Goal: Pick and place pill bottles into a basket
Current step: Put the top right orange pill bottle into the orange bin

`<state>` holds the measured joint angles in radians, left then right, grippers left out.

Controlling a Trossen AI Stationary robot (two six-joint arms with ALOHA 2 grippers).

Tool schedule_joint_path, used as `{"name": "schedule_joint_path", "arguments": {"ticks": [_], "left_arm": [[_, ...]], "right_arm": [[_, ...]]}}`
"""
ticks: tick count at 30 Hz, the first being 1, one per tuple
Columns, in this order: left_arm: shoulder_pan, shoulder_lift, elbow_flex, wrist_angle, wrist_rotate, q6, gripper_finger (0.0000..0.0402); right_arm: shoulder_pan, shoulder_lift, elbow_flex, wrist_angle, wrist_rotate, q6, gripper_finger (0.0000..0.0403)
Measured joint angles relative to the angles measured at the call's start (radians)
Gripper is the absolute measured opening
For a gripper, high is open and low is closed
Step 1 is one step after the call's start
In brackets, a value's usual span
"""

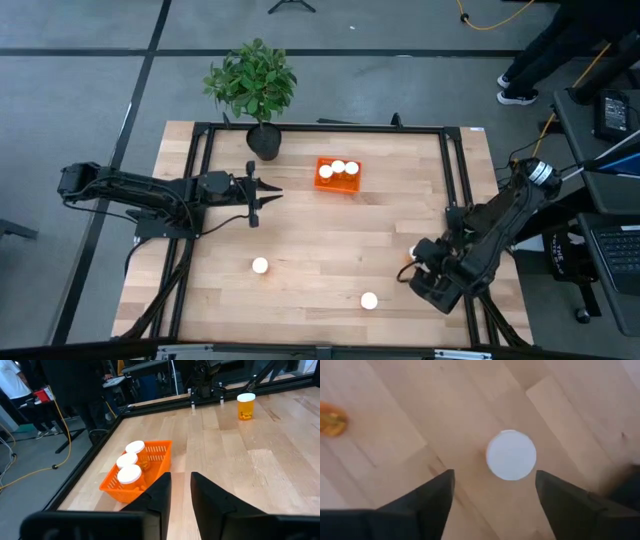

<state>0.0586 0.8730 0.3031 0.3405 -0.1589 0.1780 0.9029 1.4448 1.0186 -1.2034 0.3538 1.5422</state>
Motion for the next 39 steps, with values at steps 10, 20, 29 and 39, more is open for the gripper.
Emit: {"name": "schedule_joint_path", "arguments": {"ticks": [10, 20, 29, 39], "left_arm": [[0.000, 0.000, 0.000, 0.000, 0.000, -0.001, 0.0073], [0.000, 0.000, 0.000, 0.000, 0.000, -0.037, 0.0073], [0.000, 0.000, 0.000, 0.000, -0.005, -0.037, 0.0073], [0.000, 0.000, 0.000, -0.001, -0.005, -0.037, 0.0073]], "right_arm": [[0.133, 0.000, -0.151, 0.133, 0.104, 0.228, 0.0292], [0.150, 0.000, -0.288, 0.265, 0.190, 0.272, 0.0292], [0.147, 0.000, -0.354, 0.308, 0.230, 0.274, 0.0292], [0.146, 0.000, -0.398, 0.348, 0.305, 0.286, 0.0292]]}}
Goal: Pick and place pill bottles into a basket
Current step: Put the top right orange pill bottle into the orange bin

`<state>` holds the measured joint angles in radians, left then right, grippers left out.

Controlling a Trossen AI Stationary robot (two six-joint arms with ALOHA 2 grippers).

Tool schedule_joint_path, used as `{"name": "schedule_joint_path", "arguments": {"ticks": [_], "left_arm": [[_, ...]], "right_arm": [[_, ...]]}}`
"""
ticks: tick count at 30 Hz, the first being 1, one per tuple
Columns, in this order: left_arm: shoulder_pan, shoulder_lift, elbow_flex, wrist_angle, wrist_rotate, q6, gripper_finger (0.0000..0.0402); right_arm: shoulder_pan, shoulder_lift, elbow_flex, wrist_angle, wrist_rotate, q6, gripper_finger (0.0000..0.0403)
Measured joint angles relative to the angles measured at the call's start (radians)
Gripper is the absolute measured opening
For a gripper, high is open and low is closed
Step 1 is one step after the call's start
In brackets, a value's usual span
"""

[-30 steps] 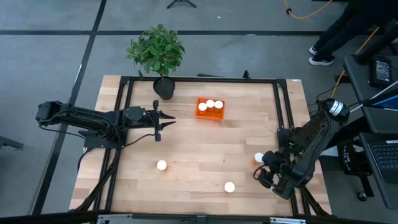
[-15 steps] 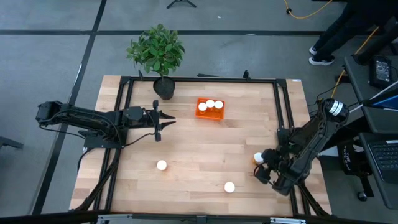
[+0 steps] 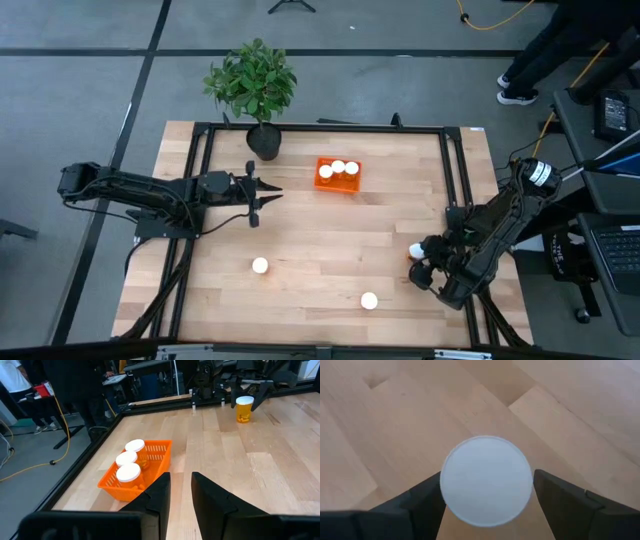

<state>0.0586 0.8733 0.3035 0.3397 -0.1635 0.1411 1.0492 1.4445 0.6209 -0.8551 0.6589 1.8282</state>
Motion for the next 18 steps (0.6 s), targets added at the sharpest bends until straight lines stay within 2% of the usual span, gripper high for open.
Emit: {"name": "schedule_joint_path", "arguments": {"ticks": [11, 18], "left_arm": [[0.000, 0.000, 0.000, 0.000, 0.000, 0.000, 0.0073], [0.000, 0.000, 0.000, 0.000, 0.000, 0.000, 0.0073]], "right_arm": [[0.000, 0.000, 0.000, -0.001, 0.003, 0.000, 0.0290], [0.000, 0.000, 0.000, -0.001, 0.003, 0.000, 0.0250]]}}
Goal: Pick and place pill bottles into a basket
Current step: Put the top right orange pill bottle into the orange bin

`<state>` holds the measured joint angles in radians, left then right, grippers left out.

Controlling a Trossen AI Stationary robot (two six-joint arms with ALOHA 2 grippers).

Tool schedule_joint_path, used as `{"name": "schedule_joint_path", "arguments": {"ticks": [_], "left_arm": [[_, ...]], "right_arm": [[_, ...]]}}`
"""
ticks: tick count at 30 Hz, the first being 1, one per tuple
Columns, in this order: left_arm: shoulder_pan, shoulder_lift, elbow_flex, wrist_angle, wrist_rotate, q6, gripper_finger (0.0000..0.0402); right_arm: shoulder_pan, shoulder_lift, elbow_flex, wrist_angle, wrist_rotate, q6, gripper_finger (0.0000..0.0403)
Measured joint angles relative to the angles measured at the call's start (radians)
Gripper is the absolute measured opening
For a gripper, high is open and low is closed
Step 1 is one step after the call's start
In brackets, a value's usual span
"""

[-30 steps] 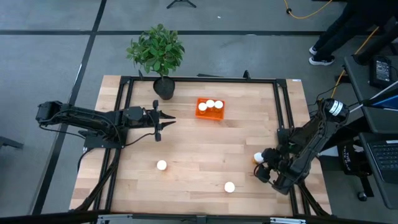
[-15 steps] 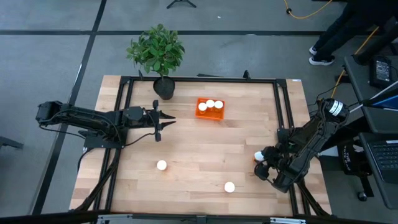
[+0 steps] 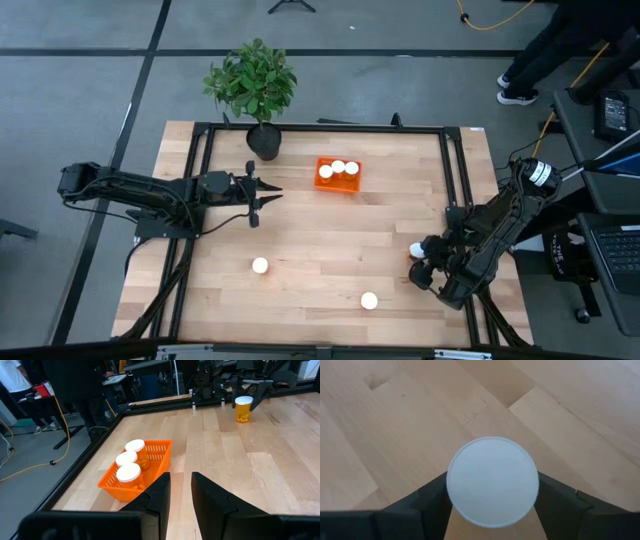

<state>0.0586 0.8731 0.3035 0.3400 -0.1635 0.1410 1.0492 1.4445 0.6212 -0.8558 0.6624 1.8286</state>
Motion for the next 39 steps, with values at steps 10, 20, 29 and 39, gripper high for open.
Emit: {"name": "schedule_joint_path", "arguments": {"ticks": [10, 20, 29, 39], "left_arm": [[0.000, 0.000, 0.000, 0.000, 0.000, 0.000, 0.0072], [0.000, 0.000, 0.000, 0.000, 0.000, 0.001, 0.0072], [0.000, 0.000, 0.000, 0.000, 0.000, 0.001, 0.0073], [0.000, 0.000, 0.000, 0.000, 0.000, 0.002, 0.0072]], "right_arm": [[0.000, 0.000, 0.001, 0.014, 0.003, 0.000, 0.0212], [0.000, 0.000, 0.088, -0.019, 0.094, -0.069, 0.0214], [-0.009, 0.000, 0.220, -0.141, 0.189, -0.084, 0.0214], [-0.167, 0.000, 0.379, -0.116, 0.193, -0.470, 0.0214]]}}
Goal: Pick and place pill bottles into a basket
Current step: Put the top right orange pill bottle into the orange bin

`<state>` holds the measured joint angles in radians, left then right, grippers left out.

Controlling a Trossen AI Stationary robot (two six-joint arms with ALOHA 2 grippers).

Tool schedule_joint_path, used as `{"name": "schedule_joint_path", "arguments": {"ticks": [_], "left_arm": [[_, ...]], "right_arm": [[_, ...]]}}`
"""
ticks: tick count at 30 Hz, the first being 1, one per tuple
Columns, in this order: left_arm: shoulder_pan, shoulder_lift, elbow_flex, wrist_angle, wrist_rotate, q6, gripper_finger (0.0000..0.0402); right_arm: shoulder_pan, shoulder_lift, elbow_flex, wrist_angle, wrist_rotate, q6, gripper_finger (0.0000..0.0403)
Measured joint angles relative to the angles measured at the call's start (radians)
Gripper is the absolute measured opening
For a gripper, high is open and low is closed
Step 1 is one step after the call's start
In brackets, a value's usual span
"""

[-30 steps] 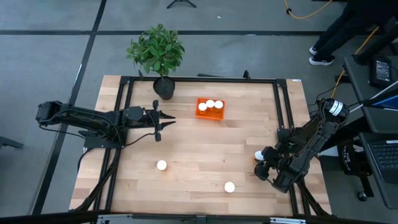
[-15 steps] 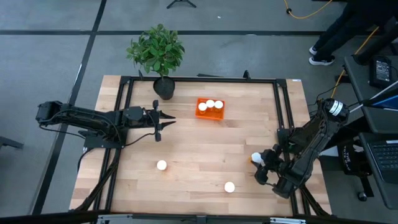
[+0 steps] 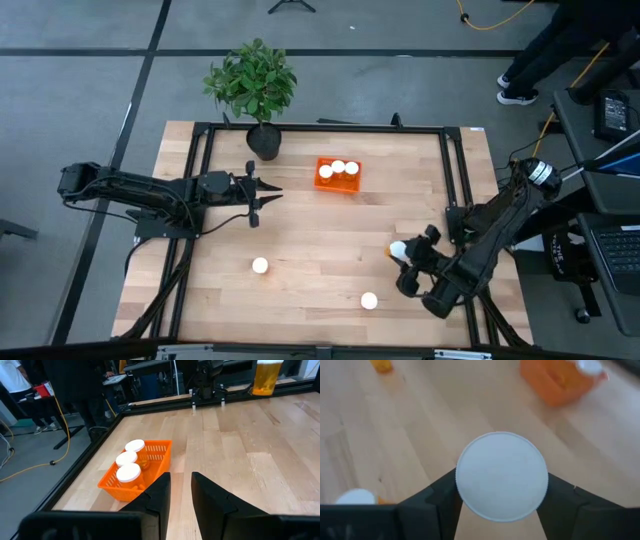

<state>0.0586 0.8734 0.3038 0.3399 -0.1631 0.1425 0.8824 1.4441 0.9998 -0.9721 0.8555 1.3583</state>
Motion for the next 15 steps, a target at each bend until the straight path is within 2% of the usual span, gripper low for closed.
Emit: {"name": "schedule_joint_path", "arguments": {"ticks": [6, 12, 15], "left_arm": [[0.000, 0.000, 0.000, 0.000, 0.000, 0.001, 0.0074], [0.000, 0.000, 0.000, 0.000, 0.000, 0.001, 0.0071], [0.000, 0.000, 0.000, 0.000, 0.000, 0.001, 0.0072]], "right_arm": [[-0.127, -0.002, 0.096, 0.106, -0.029, -0.346, 0.0214], [-0.279, -0.002, 0.132, 0.363, -0.222, -0.777, 0.0214], [-0.361, -0.002, 0.132, 0.440, -0.316, -0.923, 0.0214]]}}
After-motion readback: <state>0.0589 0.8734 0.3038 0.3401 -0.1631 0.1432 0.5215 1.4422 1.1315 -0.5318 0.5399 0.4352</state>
